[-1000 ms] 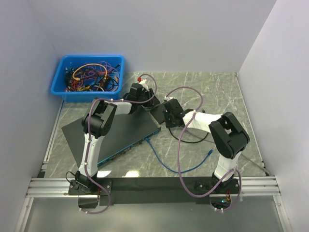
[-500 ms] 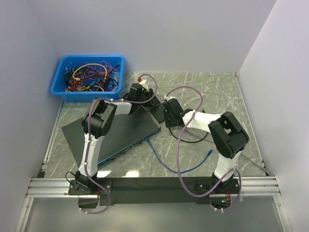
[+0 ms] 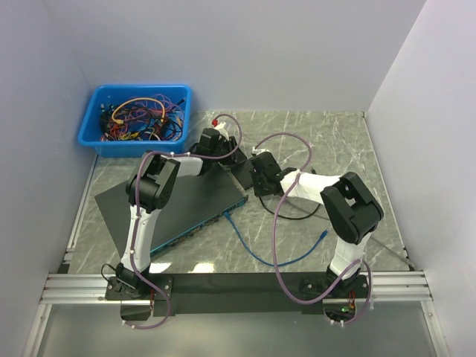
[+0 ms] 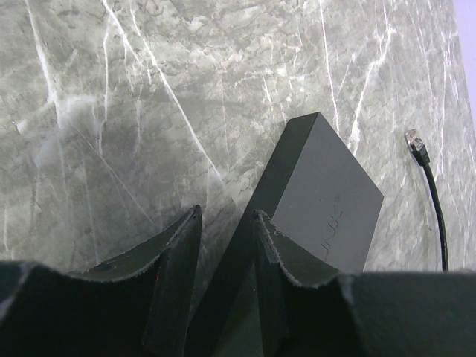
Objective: Insert the plug into the switch port
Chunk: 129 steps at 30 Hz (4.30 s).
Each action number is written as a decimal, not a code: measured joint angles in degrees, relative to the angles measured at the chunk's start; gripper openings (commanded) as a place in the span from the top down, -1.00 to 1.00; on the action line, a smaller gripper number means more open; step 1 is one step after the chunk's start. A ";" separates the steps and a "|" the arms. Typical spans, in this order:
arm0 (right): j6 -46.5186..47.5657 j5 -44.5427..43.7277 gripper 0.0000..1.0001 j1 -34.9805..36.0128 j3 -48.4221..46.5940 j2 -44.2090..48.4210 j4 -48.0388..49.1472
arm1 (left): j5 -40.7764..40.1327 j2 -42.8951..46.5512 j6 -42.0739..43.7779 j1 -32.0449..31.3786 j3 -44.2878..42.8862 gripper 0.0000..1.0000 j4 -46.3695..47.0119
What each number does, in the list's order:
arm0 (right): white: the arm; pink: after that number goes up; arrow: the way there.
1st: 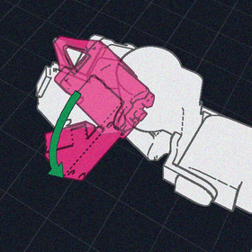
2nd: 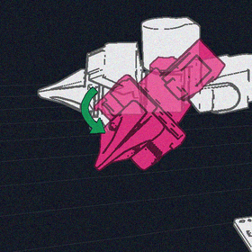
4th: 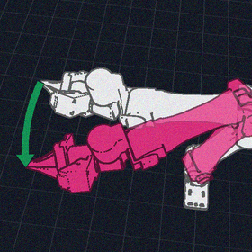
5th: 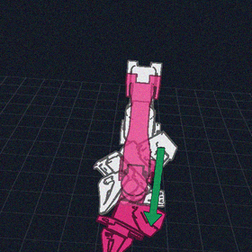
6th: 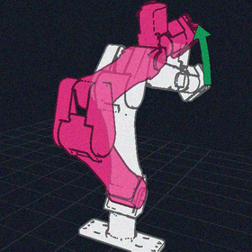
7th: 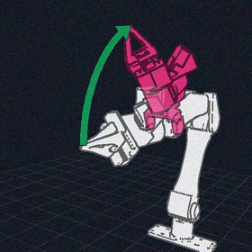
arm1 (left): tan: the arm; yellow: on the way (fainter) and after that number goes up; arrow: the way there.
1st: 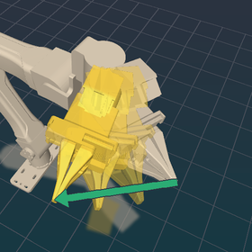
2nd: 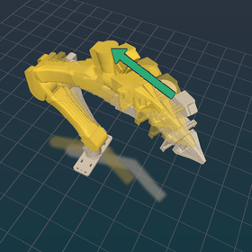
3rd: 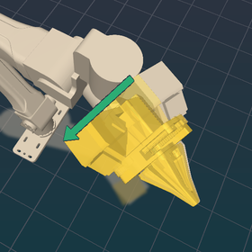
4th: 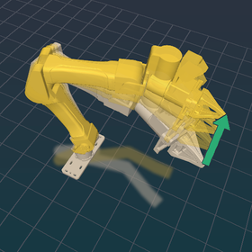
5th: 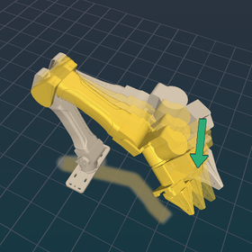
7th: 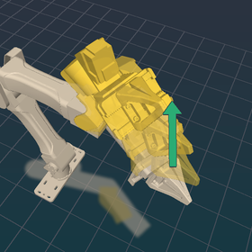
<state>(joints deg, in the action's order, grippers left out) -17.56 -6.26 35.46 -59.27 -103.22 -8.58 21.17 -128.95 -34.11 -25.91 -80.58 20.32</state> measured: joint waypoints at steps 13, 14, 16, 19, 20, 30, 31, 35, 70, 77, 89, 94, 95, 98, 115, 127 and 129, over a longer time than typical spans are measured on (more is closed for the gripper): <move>0.07 -0.70 1.00 0.42 -1.95 0.00 -1.68 | -0.22 -0.02 0.02 0.13 0.00 0.20 0.00; 0.07 -0.74 1.00 0.42 -2.01 0.00 -1.75 | -0.22 -0.02 0.02 0.13 0.00 0.20 0.00; 0.09 -0.81 1.00 0.42 -2.34 -0.02 -2.16 | -0.24 -0.02 0.02 0.13 -0.02 0.20 -0.02; 0.15 -0.81 1.00 0.42 -2.51 -0.11 -2.29 | -0.26 -0.02 0.04 0.13 -0.02 0.21 -0.02; 0.35 -0.79 1.00 0.42 -2.51 -0.24 -2.25 | -0.22 -0.02 0.13 0.13 -0.02 0.21 -0.02; 4.76 -0.72 1.00 0.42 -2.60 -1.20 -1.18 | 1.11 -0.33 2.71 0.33 -0.96 0.24 -0.94; 5.62 -0.70 1.00 0.42 -2.69 -1.22 -1.20 | 1.42 -0.33 3.19 0.37 -1.09 0.24 -1.20; 9.05 -0.24 1.00 0.42 -3.21 -1.27 -1.60 | 2.25 -0.35 5.29 0.50 -1.73 0.24 -2.19; 13.29 0.28 1.00 0.39 -8.83 -6.12 -2.95 | 7.50 -1.18 17.46 1.03 -4.11 0.29 -2.99; 12.00 0.72 1.00 -1.03 -12.83 -8.79 -3.74 | 10.08 -1.18 19.80 1.07 -3.85 0.28 -2.84; 9.99 -0.57 0.13 -1.09 -9.84 -6.95 -0.26 | 10.58 -1.03 17.59 0.90 -3.54 0.19 -3.74; 8.37 -3.89 0.03 0.13 -4.48 -0.13 1.46 | 11.17 0.66 13.11 0.70 -0.39 0.19 -3.39; 7.96 -4.59 0.03 0.50 -3.72 1.68 1.75 | 11.28 1.03 12.33 0.61 0.22 0.19 -3.34; 6.23 -6.71 0.03 1.25 -2.14 6.93 1.64 | 11.26 1.55 11.28 0.26 1.25 0.19 -2.86; -9.29 -23.34 0.10 0.00 1.53 6.84 -16.83 | 9.99 1.66 8.28 0.00 1.97 0.22 -1.88; -11.41 -23.32 0.07 -2.38 -0.31 4.20 -21.66 | 10.01 1.73 7.48 0.33 3.28 0.24 0.57; -11.30 -22.84 0.07 -2.82 -0.98 3.52 -21.44 | 10.01 1.73 7.43 0.35 3.48 0.24 0.94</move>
<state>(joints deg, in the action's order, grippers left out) -28.86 -29.10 32.64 -60.25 -99.70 -30.02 31.18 -127.22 -26.68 -25.56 -77.10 21.26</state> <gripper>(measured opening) 0.463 0.387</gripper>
